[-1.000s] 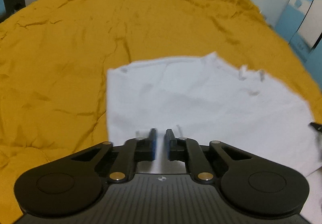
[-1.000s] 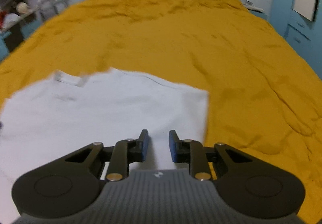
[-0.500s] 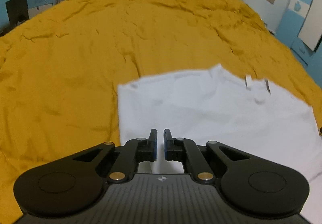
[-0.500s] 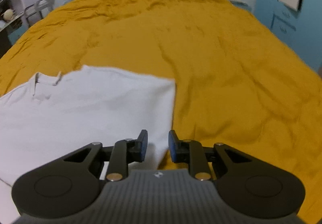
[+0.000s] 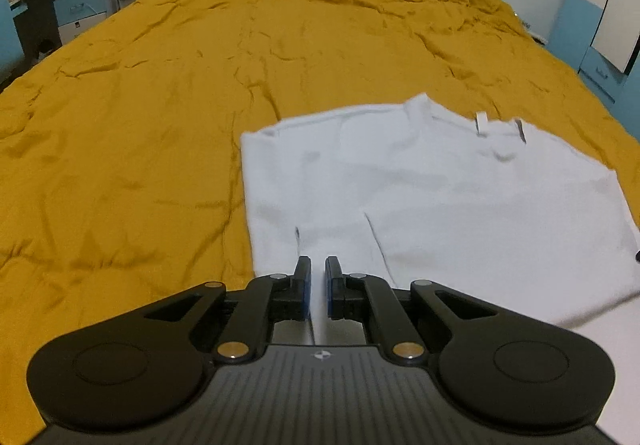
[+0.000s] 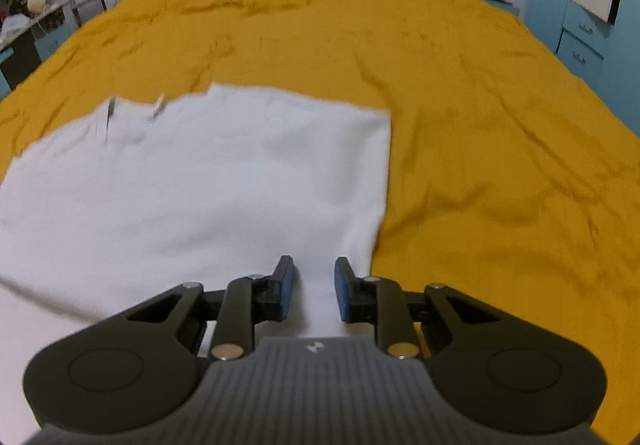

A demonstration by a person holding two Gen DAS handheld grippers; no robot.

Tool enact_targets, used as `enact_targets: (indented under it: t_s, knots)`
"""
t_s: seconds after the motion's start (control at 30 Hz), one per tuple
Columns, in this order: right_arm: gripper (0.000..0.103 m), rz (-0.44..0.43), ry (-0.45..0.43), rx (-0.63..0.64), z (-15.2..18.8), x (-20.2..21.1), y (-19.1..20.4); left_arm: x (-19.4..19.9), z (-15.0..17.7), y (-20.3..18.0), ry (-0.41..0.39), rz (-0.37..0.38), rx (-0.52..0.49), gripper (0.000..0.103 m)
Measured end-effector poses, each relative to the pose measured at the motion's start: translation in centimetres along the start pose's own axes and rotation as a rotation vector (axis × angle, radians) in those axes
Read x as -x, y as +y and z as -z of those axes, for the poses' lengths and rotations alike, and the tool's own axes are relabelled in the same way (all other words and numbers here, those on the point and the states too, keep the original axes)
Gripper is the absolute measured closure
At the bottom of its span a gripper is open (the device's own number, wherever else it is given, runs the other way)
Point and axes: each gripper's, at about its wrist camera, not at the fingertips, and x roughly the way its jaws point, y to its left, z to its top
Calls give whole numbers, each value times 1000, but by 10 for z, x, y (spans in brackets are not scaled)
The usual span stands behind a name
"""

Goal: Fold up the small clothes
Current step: 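Move both open grippers to the hem of the white sweatshirt, then grasp the sweatshirt hem with the left gripper while the right gripper grasps it too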

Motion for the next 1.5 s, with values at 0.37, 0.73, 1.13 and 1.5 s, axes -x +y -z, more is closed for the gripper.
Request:
enact_targets:
  t_s: [0.37, 0.73, 1.13, 1.5]
  knots:
    - [75, -33, -14, 92, 48, 93, 20, 68, 43, -35, 16, 114, -188, 94]
    - [66, -64, 66, 240, 124, 166, 31, 120, 106, -69, 74, 243, -404, 83]
    - [56, -183, 83, 548, 196, 218, 76, 173, 182, -94, 154, 351, -781, 67]
    - [44, -180, 81, 701, 224, 240, 83, 198, 230, -96, 197, 346, -1018, 39]
